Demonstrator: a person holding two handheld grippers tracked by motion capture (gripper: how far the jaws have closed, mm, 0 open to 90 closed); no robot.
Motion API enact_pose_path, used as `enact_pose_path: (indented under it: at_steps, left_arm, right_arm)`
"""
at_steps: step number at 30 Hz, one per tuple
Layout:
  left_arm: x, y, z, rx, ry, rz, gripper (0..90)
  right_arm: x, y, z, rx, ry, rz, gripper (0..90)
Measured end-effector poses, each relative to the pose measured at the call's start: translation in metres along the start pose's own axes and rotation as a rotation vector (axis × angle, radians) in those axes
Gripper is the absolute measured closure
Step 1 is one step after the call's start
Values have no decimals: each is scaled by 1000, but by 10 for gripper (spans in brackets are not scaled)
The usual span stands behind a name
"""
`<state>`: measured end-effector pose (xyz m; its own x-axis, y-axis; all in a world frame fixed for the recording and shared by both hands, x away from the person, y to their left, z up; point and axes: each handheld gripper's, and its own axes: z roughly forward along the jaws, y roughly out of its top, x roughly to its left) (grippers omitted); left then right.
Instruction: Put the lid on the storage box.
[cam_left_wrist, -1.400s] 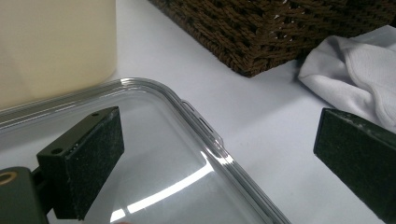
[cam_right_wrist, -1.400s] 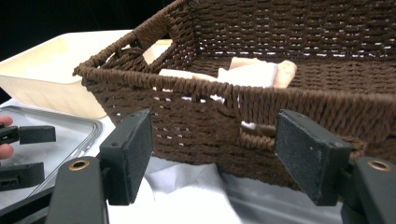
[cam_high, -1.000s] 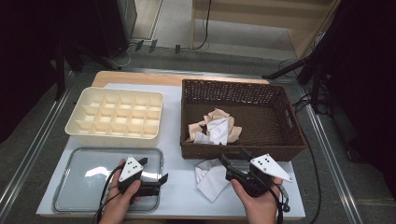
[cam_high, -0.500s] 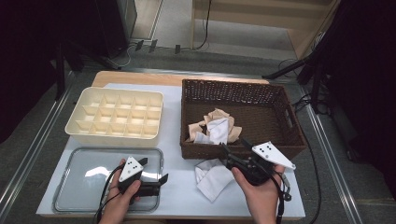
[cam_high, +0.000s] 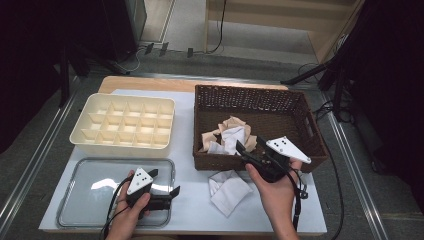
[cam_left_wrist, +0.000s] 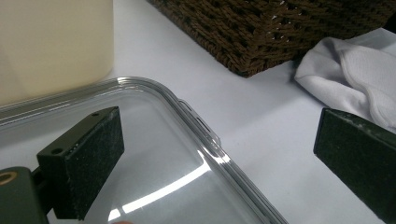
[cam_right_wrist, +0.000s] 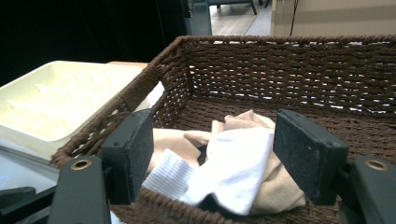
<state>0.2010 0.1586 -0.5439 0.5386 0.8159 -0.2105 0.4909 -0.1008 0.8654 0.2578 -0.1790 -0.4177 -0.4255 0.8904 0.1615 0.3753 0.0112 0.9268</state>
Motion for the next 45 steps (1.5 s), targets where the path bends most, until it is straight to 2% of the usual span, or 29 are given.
enact_pose_path:
  at_steps: [3,7,10,13,17,20,25,38,45]
  left_arm:
    - [0,0,0,-2,-2,-3,24]
    - [0,0,0,-1,-1,-4,23]
    - [0,0,0,1,-2,-3,23]
    - [1,0,0,1,-3,-5,24]
    - [1,0,0,0,-3,-8,23]
    - [1,0,0,1,-4,-8,24]
    - [1,0,0,3,-3,-8,24]
    - [1,0,0,2,-8,-11,24]
    - [1,0,0,4,-7,-8,24]
  right_arm:
    - [-3,3,5,9,-4,-3,346]
    - [-7,4,14,48,-1,-14,441]
    - [-9,4,21,62,3,1,482]
    - [-11,5,27,72,-16,-7,518]
    - [-12,9,35,88,-23,5,546]
    - [-11,12,43,99,-41,-10,566]
    - [-15,15,57,110,-44,7,588]
    - [-23,12,88,243,-48,27,684]
    - [-24,12,98,323,-64,48,689]
